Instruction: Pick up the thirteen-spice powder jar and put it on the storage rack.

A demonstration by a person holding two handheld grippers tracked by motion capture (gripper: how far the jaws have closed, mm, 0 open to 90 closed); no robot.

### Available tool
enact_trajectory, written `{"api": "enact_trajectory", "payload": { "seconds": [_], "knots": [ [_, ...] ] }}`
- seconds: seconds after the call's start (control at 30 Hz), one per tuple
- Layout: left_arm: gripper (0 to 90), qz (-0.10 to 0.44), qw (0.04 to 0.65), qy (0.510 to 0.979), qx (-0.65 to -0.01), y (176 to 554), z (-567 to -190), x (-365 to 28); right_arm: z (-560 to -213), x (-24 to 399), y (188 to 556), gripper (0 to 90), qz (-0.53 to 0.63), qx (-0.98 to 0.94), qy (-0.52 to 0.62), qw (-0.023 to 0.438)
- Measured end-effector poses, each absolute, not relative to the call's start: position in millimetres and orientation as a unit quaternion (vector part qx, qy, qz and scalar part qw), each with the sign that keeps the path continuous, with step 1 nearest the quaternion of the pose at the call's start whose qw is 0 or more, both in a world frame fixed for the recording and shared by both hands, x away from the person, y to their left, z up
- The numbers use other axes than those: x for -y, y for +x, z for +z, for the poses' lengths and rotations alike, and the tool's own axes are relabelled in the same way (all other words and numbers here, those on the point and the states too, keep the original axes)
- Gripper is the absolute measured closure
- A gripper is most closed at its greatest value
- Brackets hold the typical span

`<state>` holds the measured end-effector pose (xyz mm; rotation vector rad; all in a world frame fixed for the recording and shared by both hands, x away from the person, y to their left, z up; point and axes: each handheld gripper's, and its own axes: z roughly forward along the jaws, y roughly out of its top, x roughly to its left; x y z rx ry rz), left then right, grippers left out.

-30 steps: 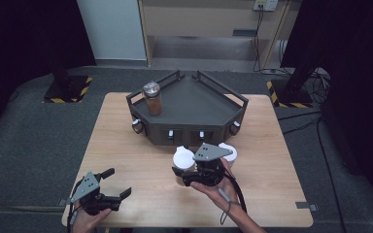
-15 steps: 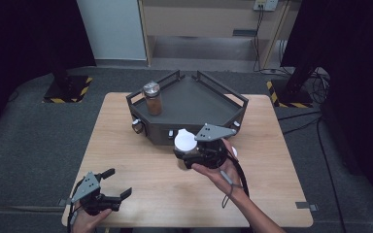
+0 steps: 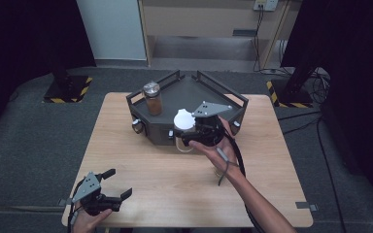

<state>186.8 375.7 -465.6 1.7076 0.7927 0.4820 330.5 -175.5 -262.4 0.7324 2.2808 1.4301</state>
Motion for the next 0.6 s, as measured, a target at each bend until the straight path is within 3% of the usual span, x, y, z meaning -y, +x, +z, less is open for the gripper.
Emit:
{"api": "enact_trajectory", "payload": {
  "seconds": [0.6],
  "knots": [
    [0.4, 0.203, 0.565, 0.726, -0.337, 187.2, -465.9, -375.9, -242.5, 162.7, 380.8, 30.6, 0.495, -0.797, 0.292, 0.186]
  ]
}}
